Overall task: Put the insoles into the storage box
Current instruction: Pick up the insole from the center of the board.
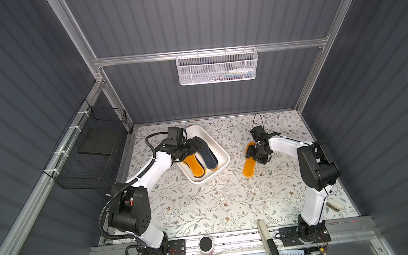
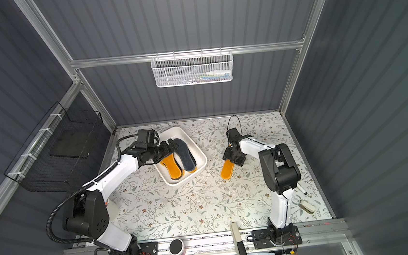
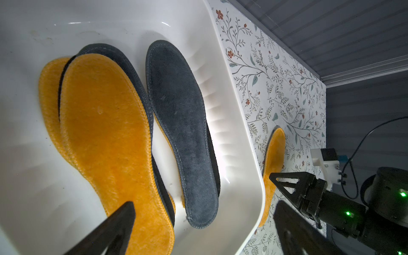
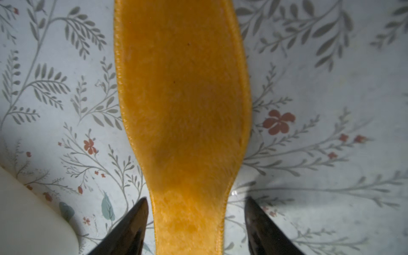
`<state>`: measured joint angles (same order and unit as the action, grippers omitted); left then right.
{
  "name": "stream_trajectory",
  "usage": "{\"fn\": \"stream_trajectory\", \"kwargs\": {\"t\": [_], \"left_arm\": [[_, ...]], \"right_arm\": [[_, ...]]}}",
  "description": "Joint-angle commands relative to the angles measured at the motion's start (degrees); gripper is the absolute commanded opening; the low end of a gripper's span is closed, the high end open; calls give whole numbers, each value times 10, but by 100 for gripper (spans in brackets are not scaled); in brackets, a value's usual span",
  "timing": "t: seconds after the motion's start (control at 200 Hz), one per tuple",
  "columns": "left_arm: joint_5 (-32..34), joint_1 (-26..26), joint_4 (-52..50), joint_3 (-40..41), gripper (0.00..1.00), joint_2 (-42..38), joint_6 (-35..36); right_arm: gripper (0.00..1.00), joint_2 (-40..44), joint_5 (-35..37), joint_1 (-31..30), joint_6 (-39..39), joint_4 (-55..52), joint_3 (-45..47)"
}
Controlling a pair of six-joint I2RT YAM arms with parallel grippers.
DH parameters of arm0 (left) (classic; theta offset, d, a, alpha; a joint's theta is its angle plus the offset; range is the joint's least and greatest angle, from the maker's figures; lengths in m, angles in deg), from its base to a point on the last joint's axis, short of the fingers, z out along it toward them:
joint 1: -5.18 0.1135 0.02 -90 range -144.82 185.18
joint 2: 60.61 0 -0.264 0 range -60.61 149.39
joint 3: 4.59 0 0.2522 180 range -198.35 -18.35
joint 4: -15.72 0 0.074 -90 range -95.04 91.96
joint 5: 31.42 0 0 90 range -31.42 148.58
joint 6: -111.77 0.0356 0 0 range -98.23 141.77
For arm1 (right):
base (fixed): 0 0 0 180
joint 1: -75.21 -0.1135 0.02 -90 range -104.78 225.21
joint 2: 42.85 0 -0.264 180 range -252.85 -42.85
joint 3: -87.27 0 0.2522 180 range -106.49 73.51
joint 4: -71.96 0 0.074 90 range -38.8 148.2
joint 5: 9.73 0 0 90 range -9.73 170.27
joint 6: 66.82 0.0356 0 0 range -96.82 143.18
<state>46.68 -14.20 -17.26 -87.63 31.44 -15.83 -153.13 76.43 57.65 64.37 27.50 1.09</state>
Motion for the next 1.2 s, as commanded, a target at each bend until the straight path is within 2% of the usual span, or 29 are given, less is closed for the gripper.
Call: {"fn": "stream_trajectory", "kwargs": {"t": [0.0,0.475,0.831,1.191], "left_arm": [[-12,4,-14,-14,99,-1,12],[-10,4,-17,-16,100,-1,5],[-10,4,-19,-11,99,-10,5],[-6,4,-19,-5,100,-14,2]], "right_arm": [[67,-6,9,-4,8,-7,2],[52,-28,79,-25,-5,-57,4],[36,-30,74,-28,-8,-46,11],[18,4,39,-26,-21,30,54]]}}
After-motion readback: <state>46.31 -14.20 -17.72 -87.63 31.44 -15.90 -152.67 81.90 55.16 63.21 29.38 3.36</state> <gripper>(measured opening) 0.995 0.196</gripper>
